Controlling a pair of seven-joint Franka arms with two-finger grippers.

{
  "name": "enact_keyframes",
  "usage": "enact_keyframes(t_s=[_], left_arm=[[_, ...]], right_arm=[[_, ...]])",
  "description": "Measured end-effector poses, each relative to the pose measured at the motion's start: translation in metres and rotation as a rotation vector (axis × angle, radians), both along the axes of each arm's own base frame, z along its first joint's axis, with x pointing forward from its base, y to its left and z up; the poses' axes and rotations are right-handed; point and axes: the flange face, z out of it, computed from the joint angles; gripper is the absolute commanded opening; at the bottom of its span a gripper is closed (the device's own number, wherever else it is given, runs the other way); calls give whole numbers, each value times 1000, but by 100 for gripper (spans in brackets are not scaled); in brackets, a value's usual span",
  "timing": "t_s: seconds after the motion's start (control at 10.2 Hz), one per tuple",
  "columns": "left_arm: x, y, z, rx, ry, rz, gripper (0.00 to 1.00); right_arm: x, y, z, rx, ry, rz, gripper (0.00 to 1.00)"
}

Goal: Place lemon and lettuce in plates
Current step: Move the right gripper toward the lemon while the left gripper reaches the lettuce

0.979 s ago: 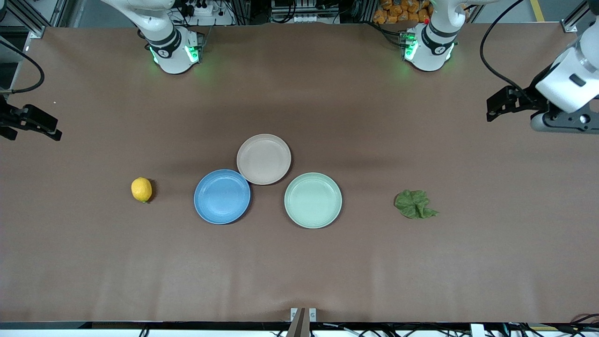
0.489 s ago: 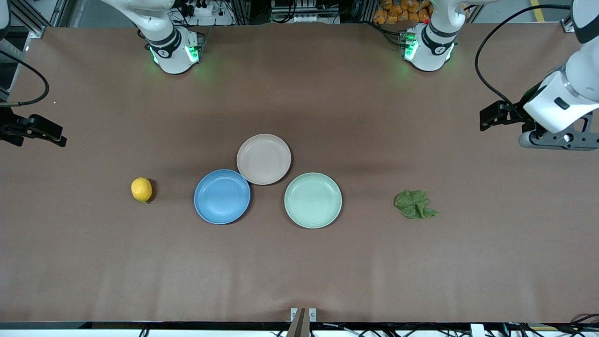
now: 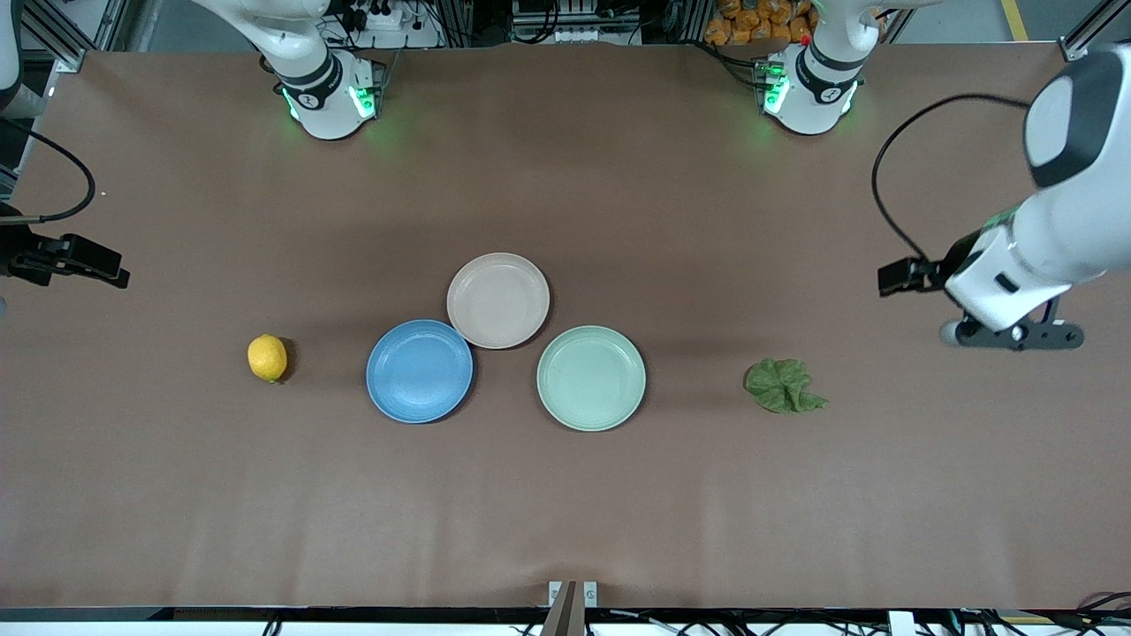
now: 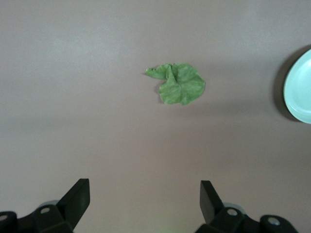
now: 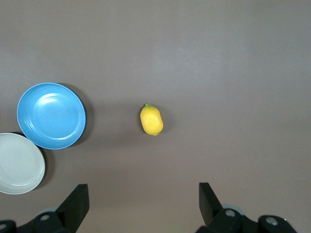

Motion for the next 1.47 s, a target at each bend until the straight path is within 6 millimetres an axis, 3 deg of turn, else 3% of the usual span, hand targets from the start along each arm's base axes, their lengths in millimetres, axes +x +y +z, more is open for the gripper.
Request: enact_keyframes(t_s=[0.29, 0.78, 1.08, 1.47], left_arm=[[20, 4, -32, -3, -19, 49, 100], [44, 0, -93, -16, -55, 58, 100], [45, -15, -131, -29, -91, 44, 100], [47, -40, -182, -36, -76, 19, 100]], right_arm=[[0, -1, -11, 3, 34, -1, 100], [7, -7, -48, 9, 75, -9, 100], [20, -8, -90, 16, 86, -7, 100], [23, -1, -170, 21, 63, 7, 100]])
